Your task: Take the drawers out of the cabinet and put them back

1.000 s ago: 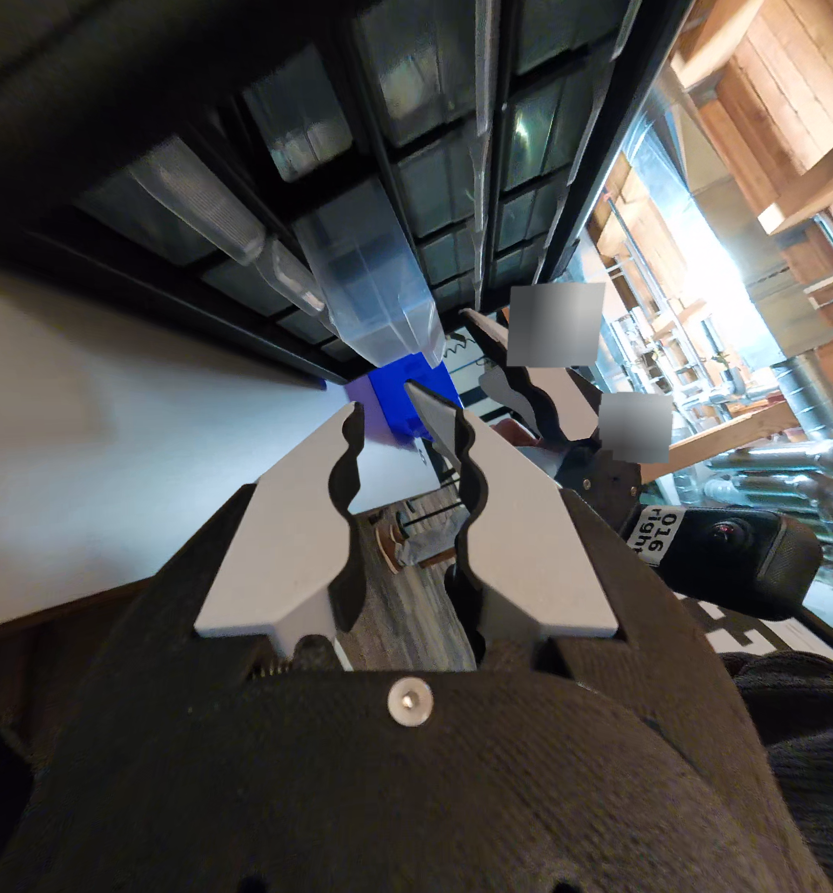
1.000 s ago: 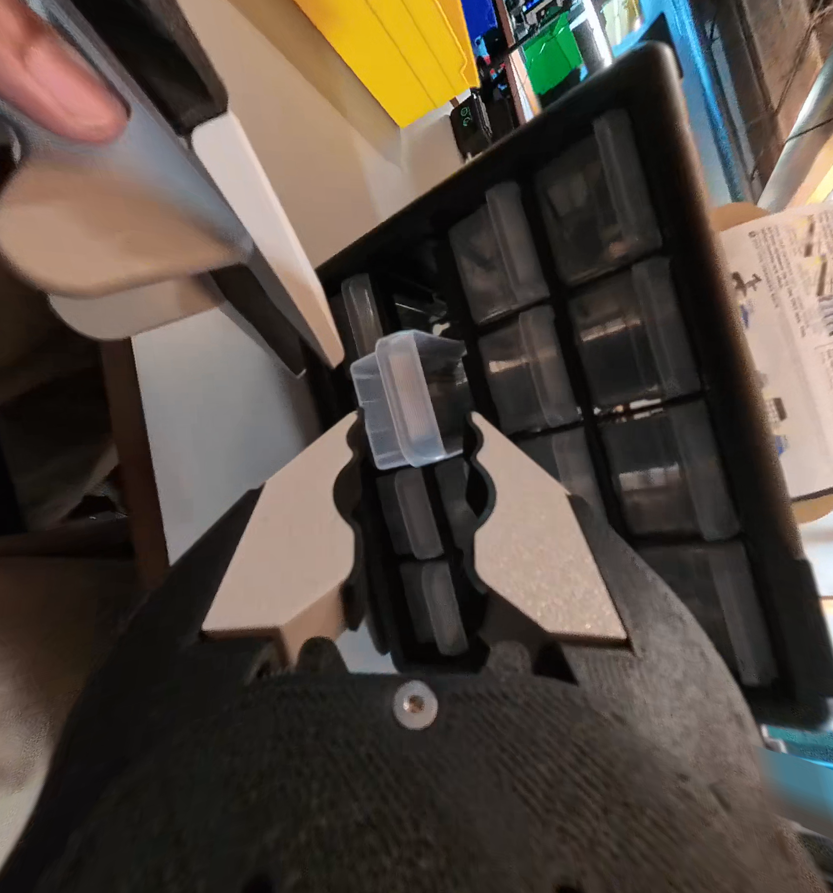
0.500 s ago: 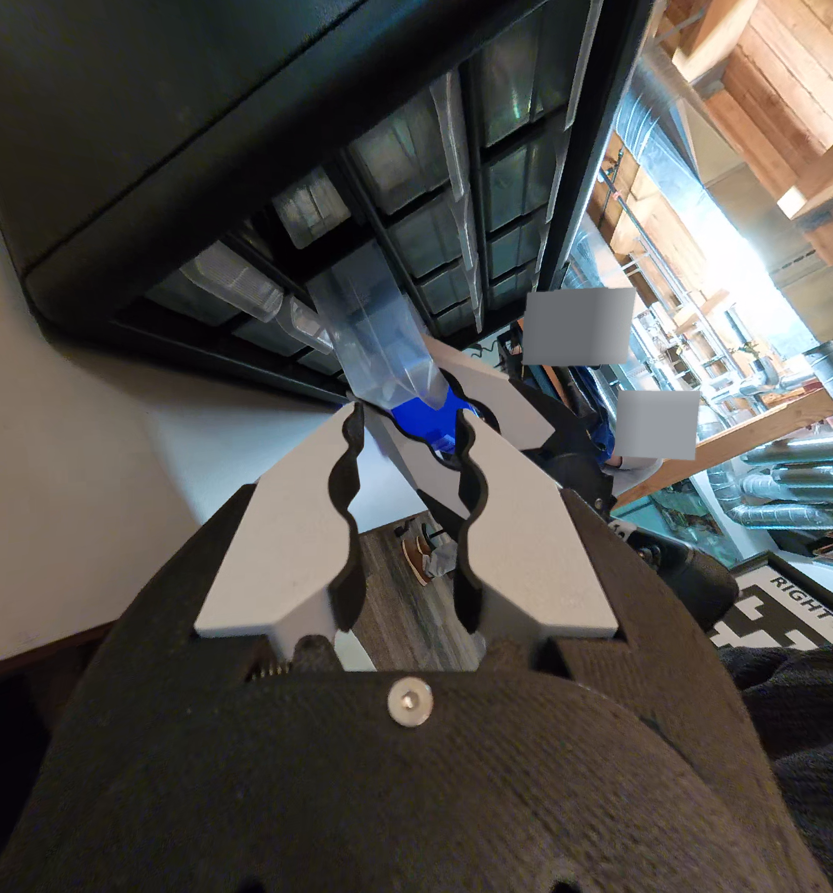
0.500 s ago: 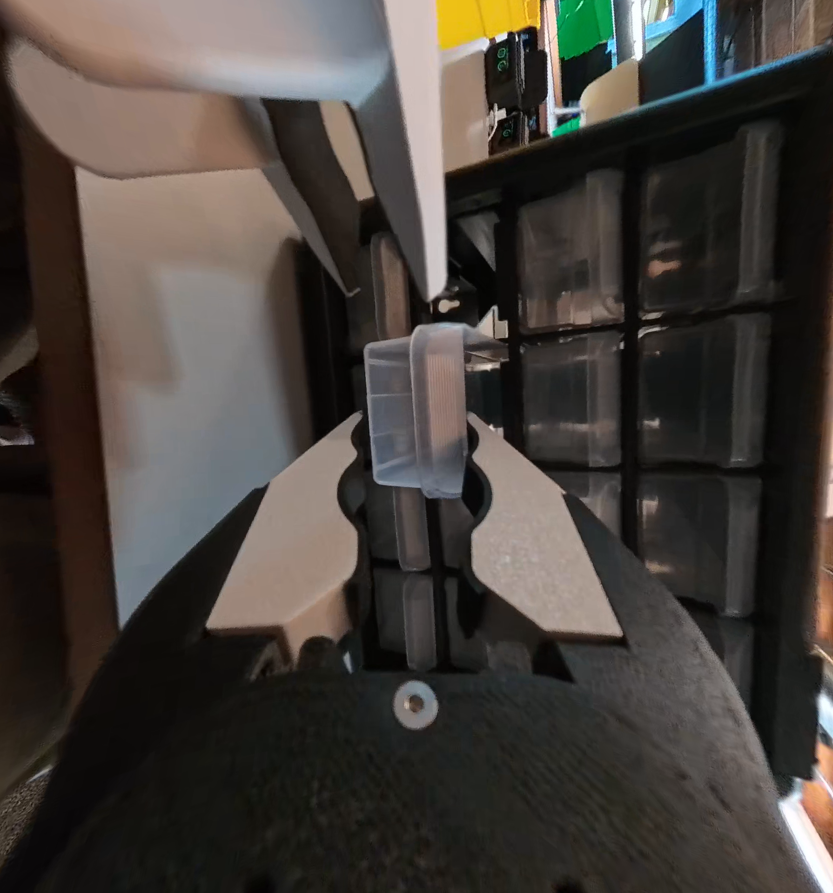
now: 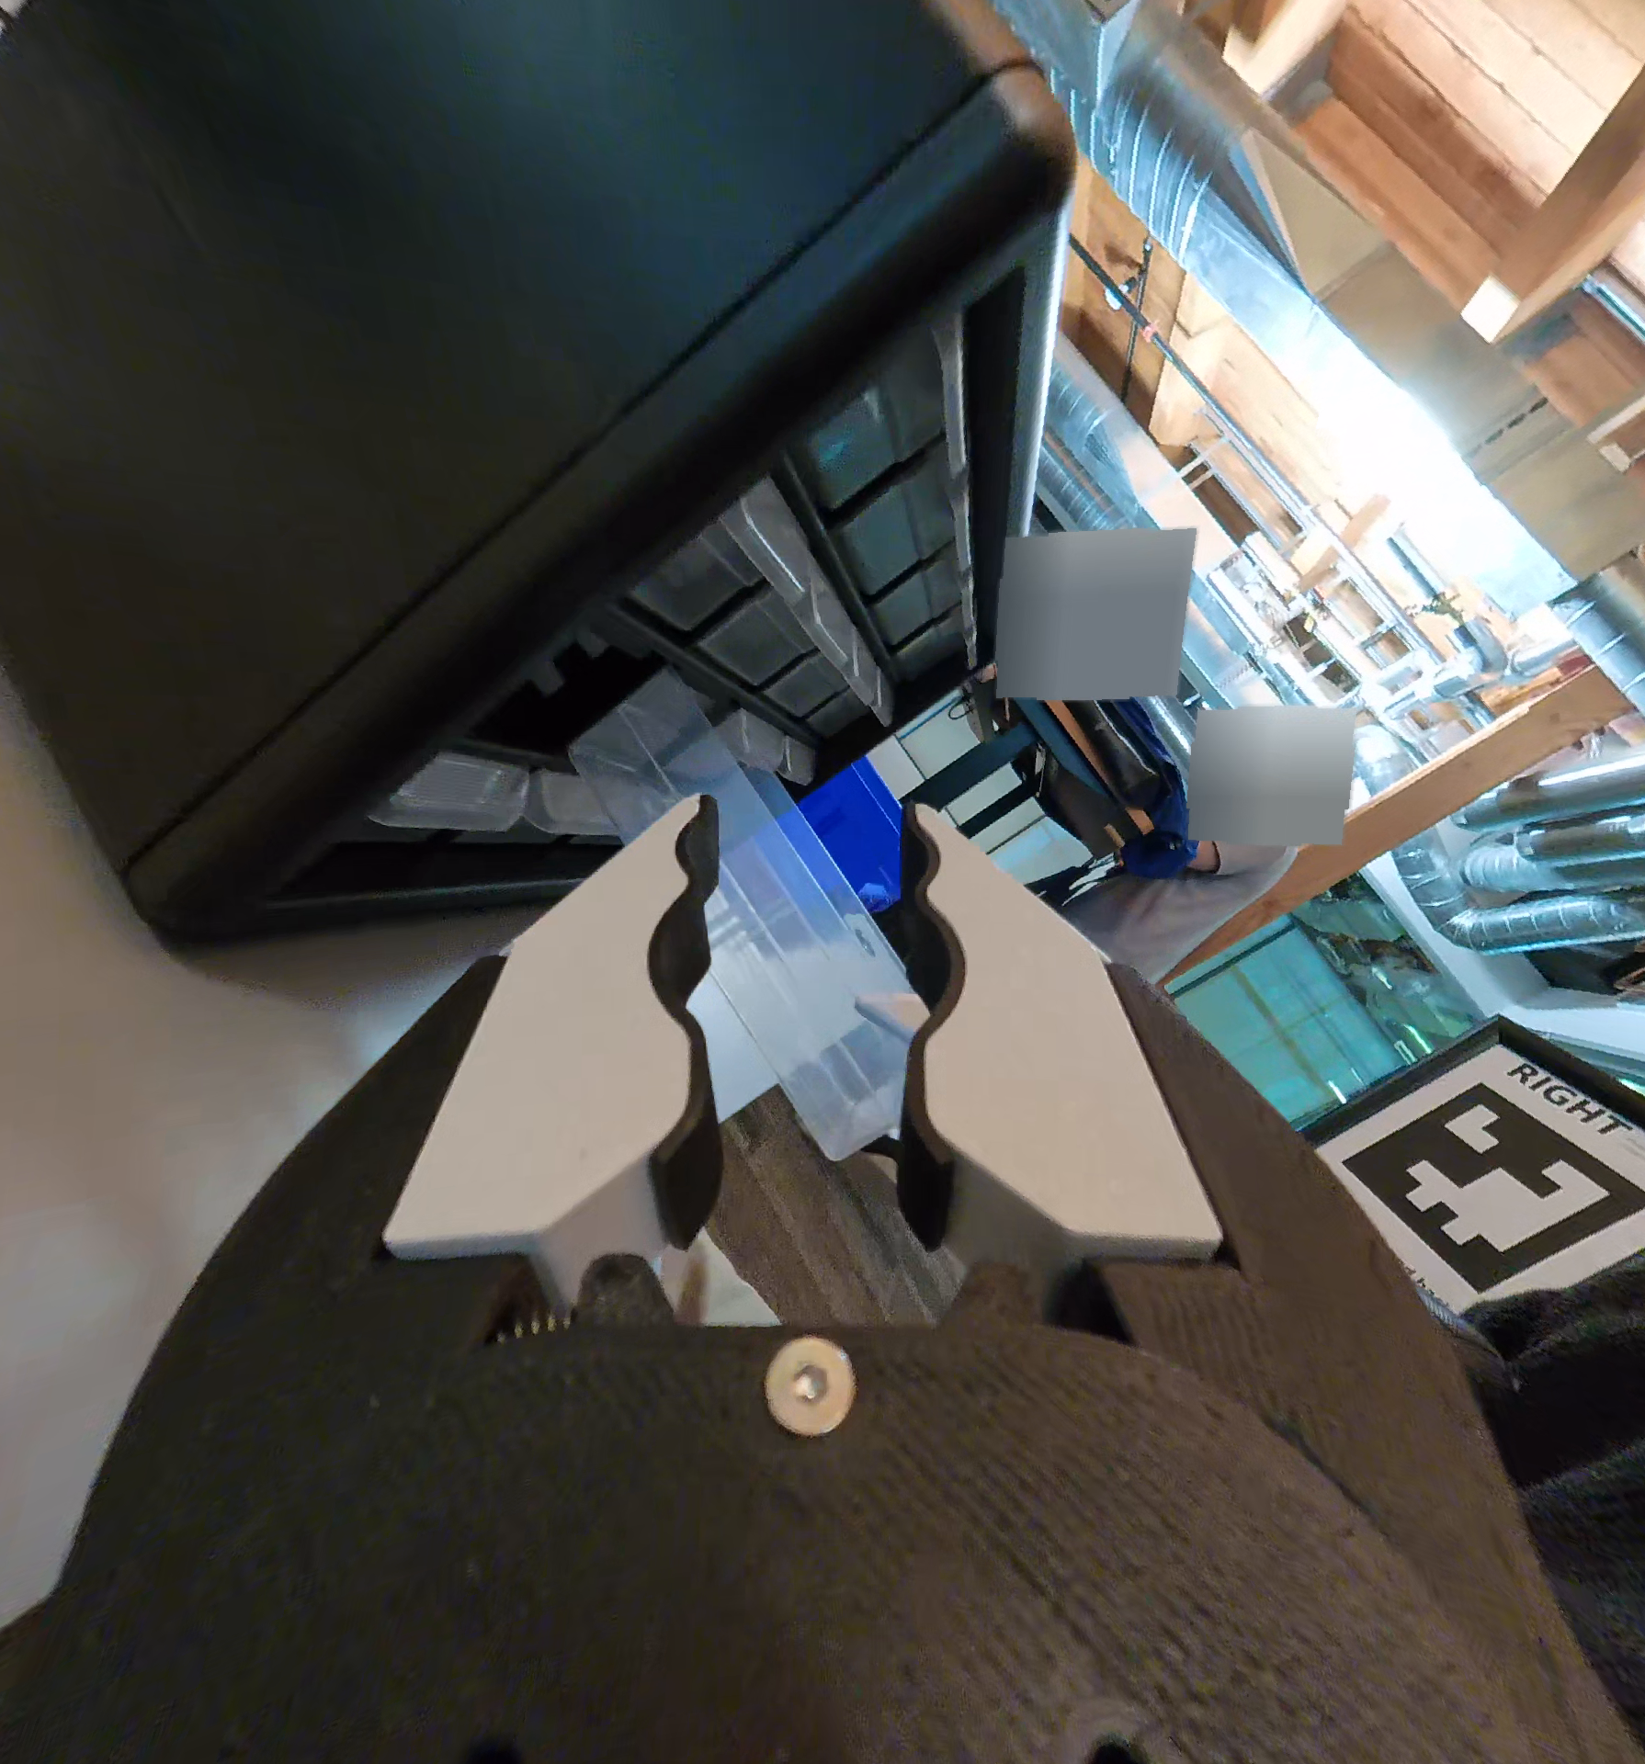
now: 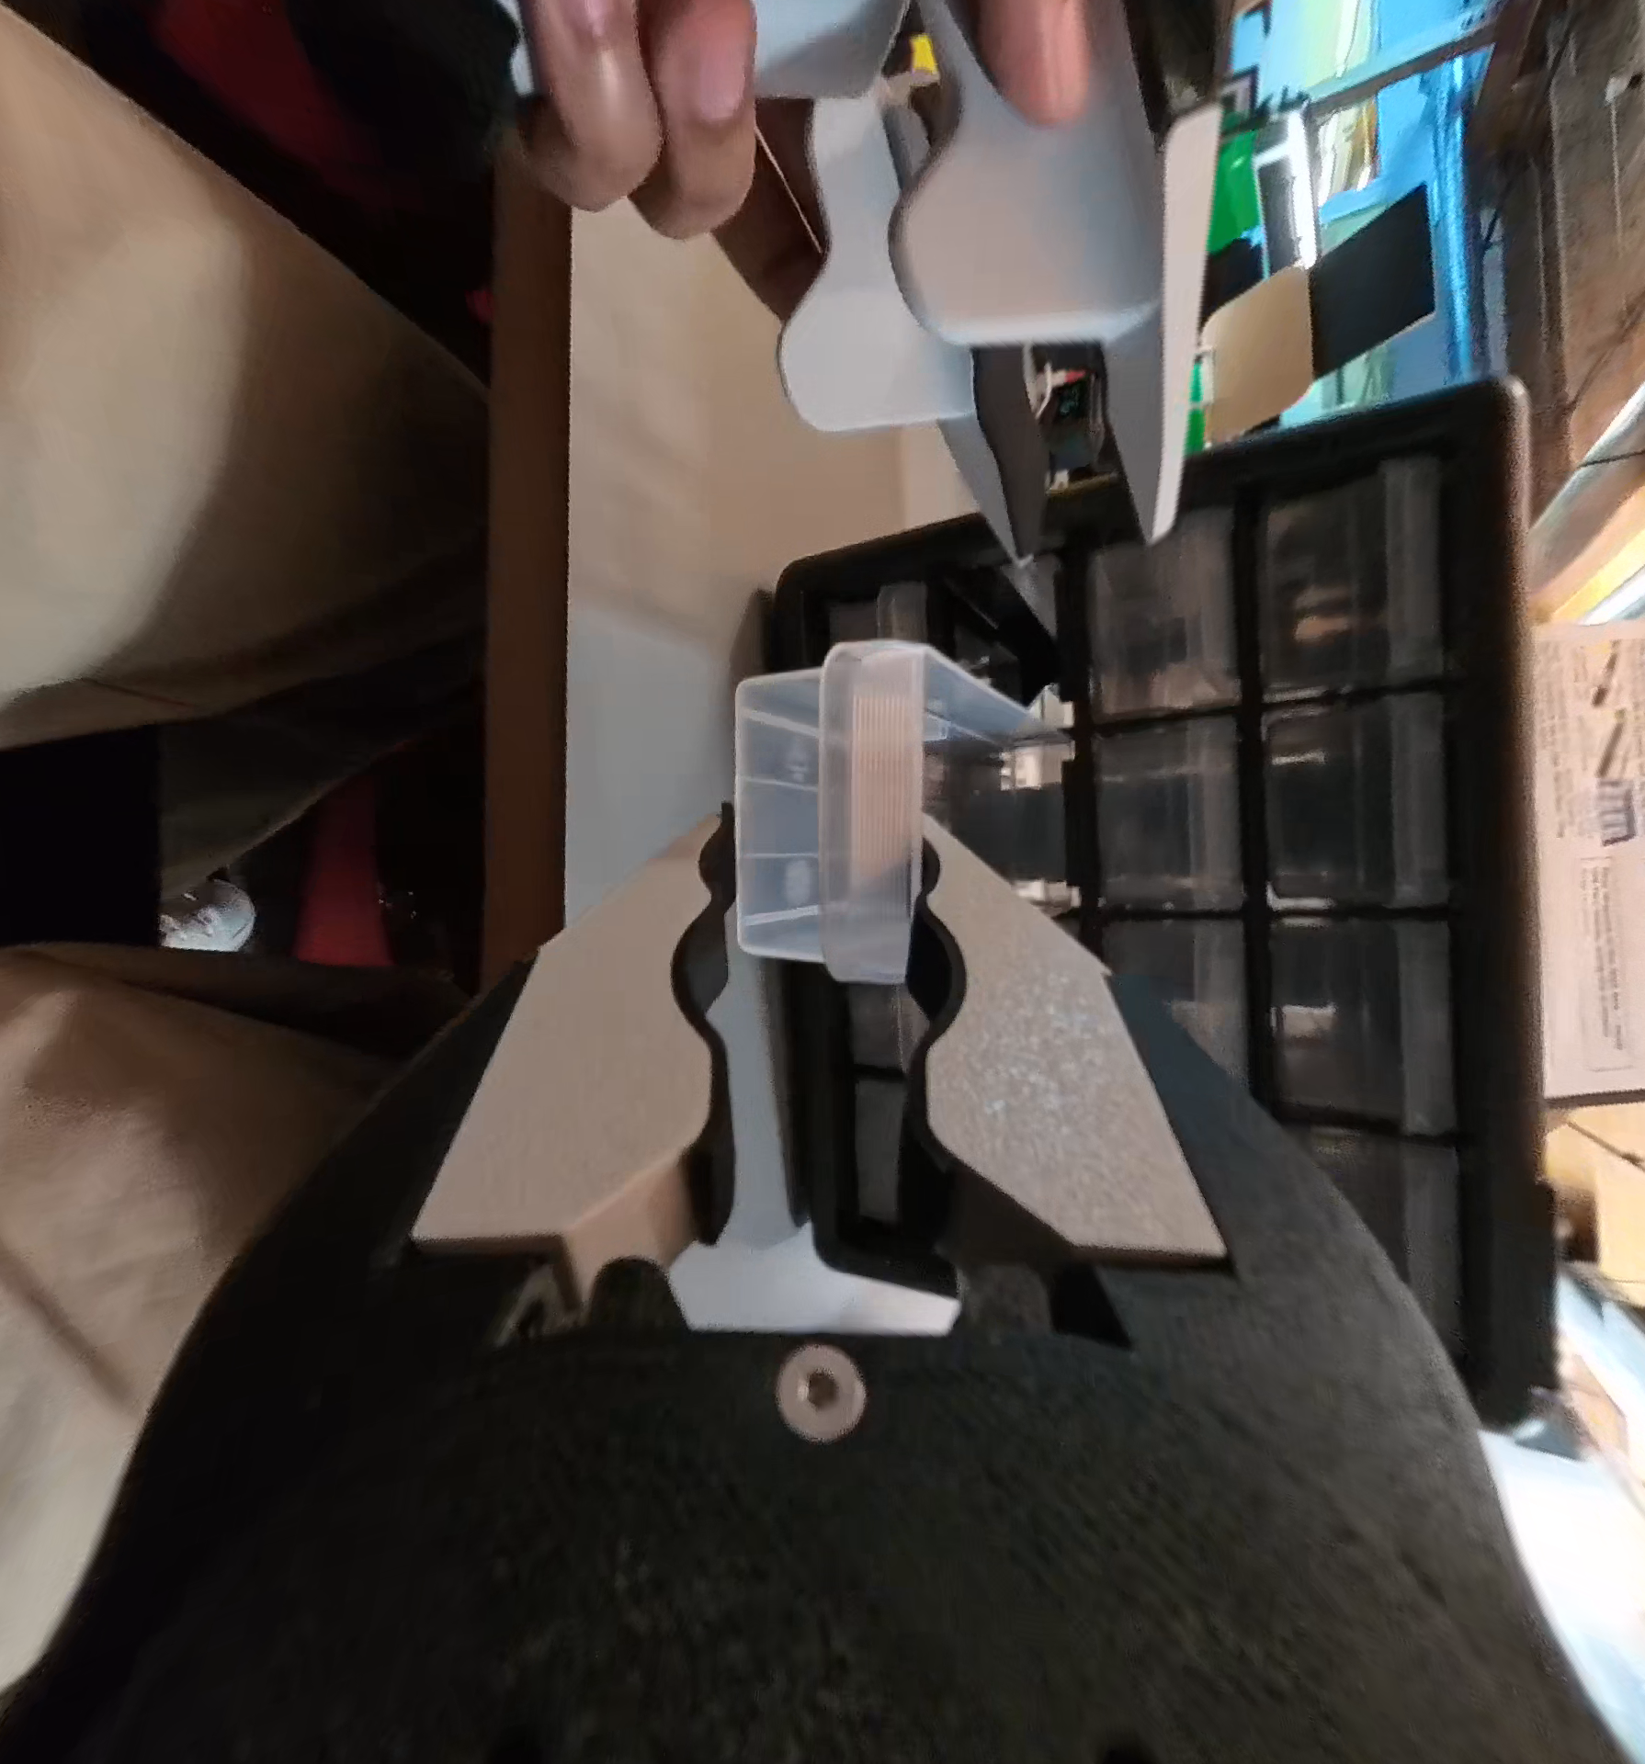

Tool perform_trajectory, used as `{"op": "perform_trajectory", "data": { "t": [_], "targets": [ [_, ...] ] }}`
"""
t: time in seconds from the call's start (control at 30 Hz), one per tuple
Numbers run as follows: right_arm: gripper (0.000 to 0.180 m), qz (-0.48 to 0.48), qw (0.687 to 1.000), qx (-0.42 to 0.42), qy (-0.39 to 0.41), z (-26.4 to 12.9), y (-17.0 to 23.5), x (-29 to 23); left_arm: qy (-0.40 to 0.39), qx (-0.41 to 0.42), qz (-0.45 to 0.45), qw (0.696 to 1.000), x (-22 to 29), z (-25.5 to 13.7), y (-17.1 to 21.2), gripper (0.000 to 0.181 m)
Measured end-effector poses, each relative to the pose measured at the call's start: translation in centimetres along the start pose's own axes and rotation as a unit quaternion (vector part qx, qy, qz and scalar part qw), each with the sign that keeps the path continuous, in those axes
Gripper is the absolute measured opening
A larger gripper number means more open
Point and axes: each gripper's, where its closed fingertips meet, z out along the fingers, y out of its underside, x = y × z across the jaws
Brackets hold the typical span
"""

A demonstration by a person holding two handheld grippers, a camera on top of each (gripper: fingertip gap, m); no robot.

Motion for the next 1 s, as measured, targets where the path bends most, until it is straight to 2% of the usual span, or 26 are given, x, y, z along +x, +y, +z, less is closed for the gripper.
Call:
{"op": "perform_trajectory", "data": {
  "t": [0.03,0.3,0.5,0.7,0.83,1.0],
  "targets": [
    [0.033,0.013,1.0,0.0,-0.002,-0.2,0.2,0.1,0.0,0.002,0.0,1.0,-0.1,0.0,-0.3,0.035],
    [0.033,0.186,0.978,0.071,-0.062,-1.4,-1.4,2.5,0.012,-0.01,0.002,1.0,-0.3,0.9,-0.2,0.035],
    [0.033,0.248,0.96,0.068,-0.114,-2.5,-0.8,3.9,0.011,-0.006,0.002,1.0,-0.5,1.0,-0.4,0.035],
    [0.032,0.345,0.917,0.113,-0.164,-3.5,-1.1,4.7,0.009,-0.009,-0.006,1.0,-0.9,1.0,-0.1,0.035],
    [0.031,0.379,0.898,0.143,-0.169,-4.6,-1.5,6.0,0.008,-0.01,-0.007,1.0,-1.0,1.0,-0.1,0.035],
    [0.029,0.419,0.87,0.198,-0.17,-8.8,-2.2,9.5,0.008,-0.01,-0.007,1.0,-1.0,1.0,0.0,0.035]
  ]
}}
